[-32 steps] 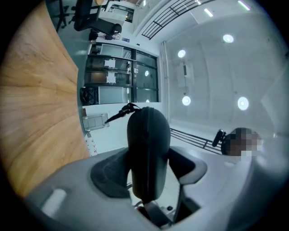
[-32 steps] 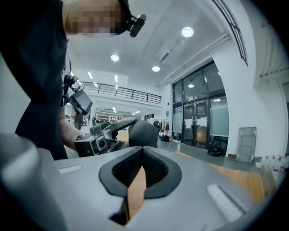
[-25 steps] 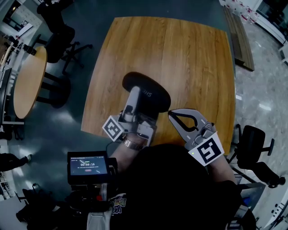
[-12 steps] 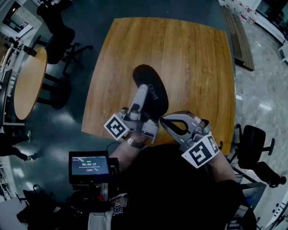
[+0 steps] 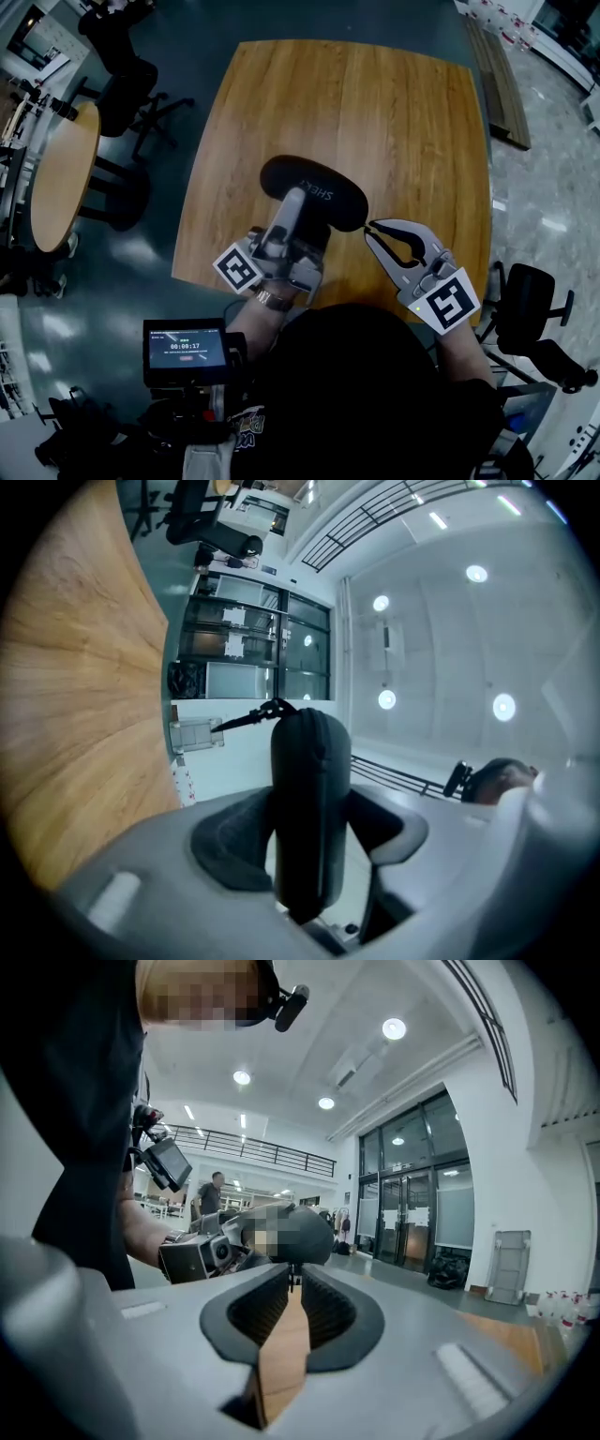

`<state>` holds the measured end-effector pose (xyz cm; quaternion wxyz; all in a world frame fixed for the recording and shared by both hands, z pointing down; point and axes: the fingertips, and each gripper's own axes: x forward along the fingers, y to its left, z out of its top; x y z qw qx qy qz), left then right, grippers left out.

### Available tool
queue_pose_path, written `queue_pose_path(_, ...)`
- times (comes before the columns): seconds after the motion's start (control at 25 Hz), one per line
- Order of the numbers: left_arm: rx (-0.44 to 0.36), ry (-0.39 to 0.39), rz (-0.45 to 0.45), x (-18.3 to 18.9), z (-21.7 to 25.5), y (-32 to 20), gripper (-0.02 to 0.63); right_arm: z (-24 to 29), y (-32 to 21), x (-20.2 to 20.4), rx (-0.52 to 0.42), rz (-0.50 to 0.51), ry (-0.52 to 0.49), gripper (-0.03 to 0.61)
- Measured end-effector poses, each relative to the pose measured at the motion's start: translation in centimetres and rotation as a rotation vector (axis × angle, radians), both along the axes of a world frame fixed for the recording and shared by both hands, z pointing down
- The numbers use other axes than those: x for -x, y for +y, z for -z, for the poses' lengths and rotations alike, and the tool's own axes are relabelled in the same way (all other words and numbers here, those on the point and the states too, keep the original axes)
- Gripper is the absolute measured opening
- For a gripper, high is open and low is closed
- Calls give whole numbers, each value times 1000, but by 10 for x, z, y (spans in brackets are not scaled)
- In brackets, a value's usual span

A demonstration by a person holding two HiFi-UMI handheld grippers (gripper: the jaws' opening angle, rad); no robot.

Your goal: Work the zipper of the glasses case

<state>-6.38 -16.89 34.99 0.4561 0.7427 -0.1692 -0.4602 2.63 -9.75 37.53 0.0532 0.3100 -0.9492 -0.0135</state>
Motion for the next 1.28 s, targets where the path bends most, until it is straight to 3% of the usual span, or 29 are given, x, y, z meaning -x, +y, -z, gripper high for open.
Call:
queue_pose_path(0.12, -25, -32, -23, 1, 3, 1, 242, 8, 8, -1, 35, 42, -90, 74)
queue_pose_path(0.2, -59, -72, -92, -3, 3, 5, 242, 19, 13, -12, 61, 87, -157, 124)
queue_pose_path(0.32, -88, -148, -150, -6, 3, 6, 242, 31, 5, -28, 26, 141, -117, 152)
queue_pose_path(0.4, -67, -174, -81, 1, 1, -2, 242, 30, -4, -24, 14, 120, -47, 195)
queue_pose_path(0.52, 19, -124, 43, 11, -8, -12, 242, 23, -13, 1, 13, 33, -27, 250)
queue_pose_path(0.64, 91, -98, 50, 2, -23, -10, 242, 7, -15, 31, 16, 13, 24, 344)
queue_pose_path(0.8, 112, -118, -2, -17, -36, 6, 242, -12, -20, 38, -45, -25, 154, 344)
queue_pose_path(1.0, 119, -153, -39, -27, -45, 15, 243, -25, -22, 32, -16, -16, 181, 324)
queue_pose_path(1.16, 52, -266, -93, -29, -48, 22, 250, -19, -17, 29, -52, -6, 150, 319)
queue_pose_path(1.28, 67, -326, -65, -15, -63, 17, 247, -21, -17, 7, 16, -50, 62, 316)
